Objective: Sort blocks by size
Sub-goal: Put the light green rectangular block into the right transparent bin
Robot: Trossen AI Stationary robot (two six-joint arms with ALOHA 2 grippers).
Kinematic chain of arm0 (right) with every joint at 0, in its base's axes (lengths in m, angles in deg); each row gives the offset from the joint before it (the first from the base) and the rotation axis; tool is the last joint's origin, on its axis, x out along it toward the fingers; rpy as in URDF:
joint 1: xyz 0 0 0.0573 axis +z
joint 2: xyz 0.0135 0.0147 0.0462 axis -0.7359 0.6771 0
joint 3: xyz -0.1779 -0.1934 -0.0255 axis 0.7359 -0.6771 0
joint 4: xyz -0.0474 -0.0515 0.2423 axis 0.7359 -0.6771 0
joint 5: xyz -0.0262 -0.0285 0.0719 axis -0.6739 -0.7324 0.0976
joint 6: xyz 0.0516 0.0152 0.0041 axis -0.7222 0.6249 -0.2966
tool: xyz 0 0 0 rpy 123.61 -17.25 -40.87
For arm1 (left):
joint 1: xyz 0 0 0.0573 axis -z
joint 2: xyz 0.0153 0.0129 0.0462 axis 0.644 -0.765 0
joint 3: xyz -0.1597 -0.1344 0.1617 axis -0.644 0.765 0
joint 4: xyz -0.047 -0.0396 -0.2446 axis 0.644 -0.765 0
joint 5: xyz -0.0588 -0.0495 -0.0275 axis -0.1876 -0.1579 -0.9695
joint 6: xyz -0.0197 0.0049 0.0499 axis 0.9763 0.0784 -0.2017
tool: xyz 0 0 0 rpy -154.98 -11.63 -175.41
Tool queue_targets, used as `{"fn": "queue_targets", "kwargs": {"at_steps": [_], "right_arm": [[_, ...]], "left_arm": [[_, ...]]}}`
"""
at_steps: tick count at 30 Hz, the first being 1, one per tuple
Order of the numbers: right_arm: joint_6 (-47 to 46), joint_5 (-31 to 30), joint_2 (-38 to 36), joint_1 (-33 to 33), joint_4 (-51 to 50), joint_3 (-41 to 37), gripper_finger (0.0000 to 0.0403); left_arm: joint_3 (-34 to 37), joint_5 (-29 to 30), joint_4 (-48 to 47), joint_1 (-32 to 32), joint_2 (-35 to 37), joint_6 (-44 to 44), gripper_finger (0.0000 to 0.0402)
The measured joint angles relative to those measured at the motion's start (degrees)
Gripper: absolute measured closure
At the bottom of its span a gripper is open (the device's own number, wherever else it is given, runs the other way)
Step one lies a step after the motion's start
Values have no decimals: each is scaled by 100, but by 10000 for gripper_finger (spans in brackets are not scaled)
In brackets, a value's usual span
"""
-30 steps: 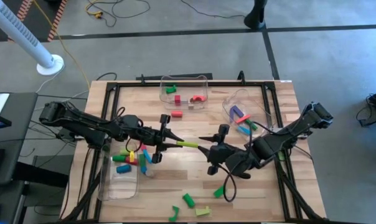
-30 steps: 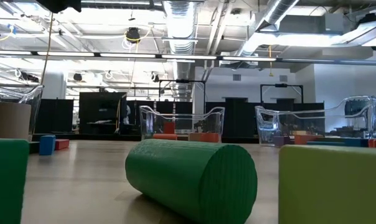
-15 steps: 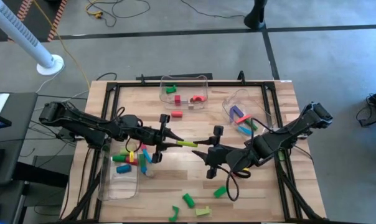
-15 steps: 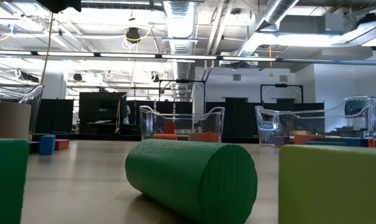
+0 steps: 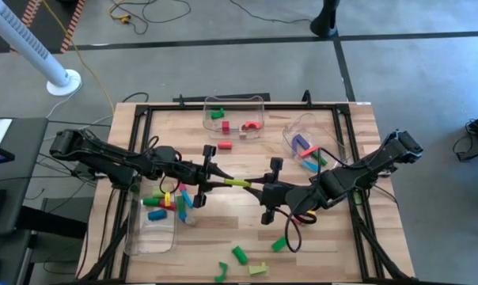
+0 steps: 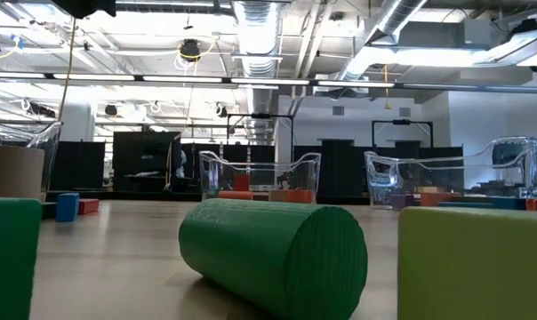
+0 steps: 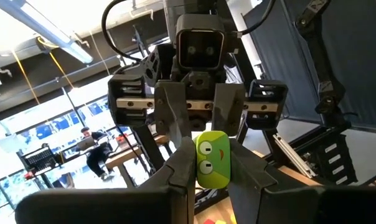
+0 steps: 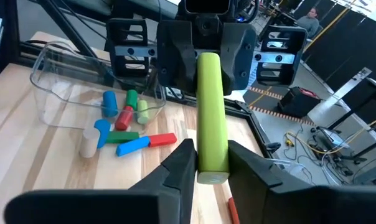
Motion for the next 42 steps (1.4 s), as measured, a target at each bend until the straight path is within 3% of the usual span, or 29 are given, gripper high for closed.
{"fn": "queue_targets", "kwargs": {"at_steps": [42], "right_arm": [[-615, 24, 0, -134, -761, -4, 319]], "left_arm": [[2, 44, -319, -7, 0, 105, 329]]}}
